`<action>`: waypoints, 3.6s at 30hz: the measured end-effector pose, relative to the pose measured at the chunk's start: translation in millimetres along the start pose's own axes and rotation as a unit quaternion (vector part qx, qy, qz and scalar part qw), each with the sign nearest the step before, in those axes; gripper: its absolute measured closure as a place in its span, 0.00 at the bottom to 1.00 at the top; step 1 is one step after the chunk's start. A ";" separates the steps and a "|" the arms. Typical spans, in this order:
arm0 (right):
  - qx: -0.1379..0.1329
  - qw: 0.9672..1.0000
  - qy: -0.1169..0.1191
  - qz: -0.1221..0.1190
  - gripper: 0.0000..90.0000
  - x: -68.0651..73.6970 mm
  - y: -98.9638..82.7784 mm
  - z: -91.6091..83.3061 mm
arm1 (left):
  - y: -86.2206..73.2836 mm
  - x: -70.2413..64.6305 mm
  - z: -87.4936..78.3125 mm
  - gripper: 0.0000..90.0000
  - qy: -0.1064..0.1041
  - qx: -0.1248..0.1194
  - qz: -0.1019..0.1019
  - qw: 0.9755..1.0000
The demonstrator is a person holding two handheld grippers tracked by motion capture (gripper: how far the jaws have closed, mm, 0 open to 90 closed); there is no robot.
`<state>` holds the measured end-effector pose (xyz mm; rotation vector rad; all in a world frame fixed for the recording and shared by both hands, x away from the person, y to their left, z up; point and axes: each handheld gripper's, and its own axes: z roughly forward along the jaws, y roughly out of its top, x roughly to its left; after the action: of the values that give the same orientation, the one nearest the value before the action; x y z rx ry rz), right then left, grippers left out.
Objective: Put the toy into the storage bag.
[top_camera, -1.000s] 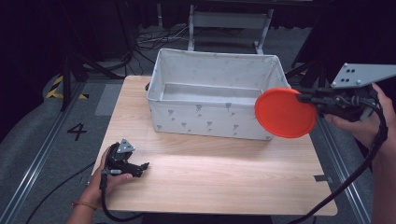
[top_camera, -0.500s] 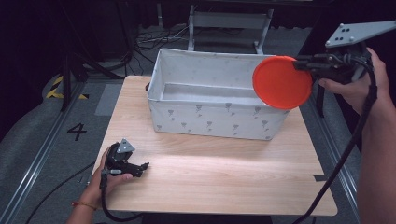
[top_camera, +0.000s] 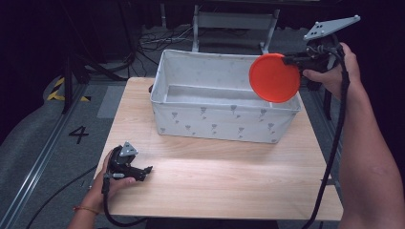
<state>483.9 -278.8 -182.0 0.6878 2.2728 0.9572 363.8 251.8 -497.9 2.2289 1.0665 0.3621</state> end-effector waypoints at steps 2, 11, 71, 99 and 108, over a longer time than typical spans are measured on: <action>0.003 1.000 0.009 -0.005 0.92 -1.4 -1.8 9.5 | 0.0 0.0 -0.1 0.00 0.001 0.000 0.000 1.000; 0.035 0.998 0.039 -0.033 0.92 -0.1 -10.2 42.0 | 0.0 0.0 -0.1 0.00 0.001 0.000 0.000 1.000; 0.271 0.932 0.170 -0.170 0.87 46.3 -47.1 136.9 | 0.2 0.4 0.0 0.00 -0.002 0.001 0.001 1.000; 0.031 0.997 0.065 0.008 0.61 39.2 -63.2 67.3 | -0.5 -0.6 -0.4 0.01 0.001 0.000 -0.002 1.000; 0.011 0.998 0.036 0.043 0.50 45.5 -70.8 52.1 | -0.7 -0.9 -0.3 0.01 0.002 -0.001 -0.004 1.000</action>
<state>470.4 -268.8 -279.5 0.7783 2.3358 1.0124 362.6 251.6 -498.1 2.2231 1.0755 0.3647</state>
